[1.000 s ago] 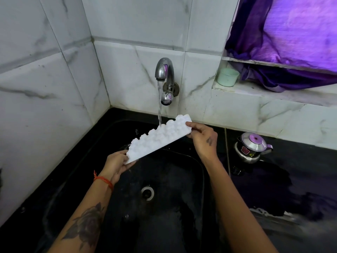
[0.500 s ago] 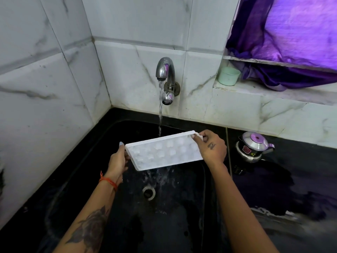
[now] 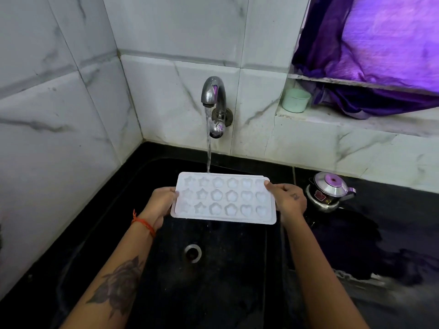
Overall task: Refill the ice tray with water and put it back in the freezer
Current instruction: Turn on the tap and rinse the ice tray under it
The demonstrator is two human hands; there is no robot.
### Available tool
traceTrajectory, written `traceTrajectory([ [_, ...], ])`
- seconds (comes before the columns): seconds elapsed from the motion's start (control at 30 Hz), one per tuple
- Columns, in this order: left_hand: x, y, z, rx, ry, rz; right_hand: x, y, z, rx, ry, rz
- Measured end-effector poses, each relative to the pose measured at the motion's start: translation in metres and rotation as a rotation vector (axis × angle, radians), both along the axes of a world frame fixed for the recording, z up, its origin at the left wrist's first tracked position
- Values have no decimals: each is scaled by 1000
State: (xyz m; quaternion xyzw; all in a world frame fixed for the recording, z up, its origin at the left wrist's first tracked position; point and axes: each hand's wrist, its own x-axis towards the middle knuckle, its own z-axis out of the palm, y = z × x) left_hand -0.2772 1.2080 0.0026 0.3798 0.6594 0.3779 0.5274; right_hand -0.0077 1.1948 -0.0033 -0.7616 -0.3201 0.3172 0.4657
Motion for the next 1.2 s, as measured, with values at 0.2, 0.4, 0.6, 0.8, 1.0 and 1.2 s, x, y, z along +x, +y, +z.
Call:
traceTrajectory([
  [0.2,13,5,2,-21,-137,-17,14,4,-1,46,91,-27],
  [0.4,22,10,7,-15,-210,-80,20,6,-3,41,145,-39],
  [0.6,33,9,11,-20,-292,-147,24,8,-8,-11,121,-46],
  [0.8,42,8,10,54,-305,-157,27,6,-12,-15,130,-98],
  [1.0,40,4,5,100,-329,-126,25,6,-13,-10,126,-87],
  [1.2,28,1,2,141,-343,-3,8,8,-9,21,101,-21],
])
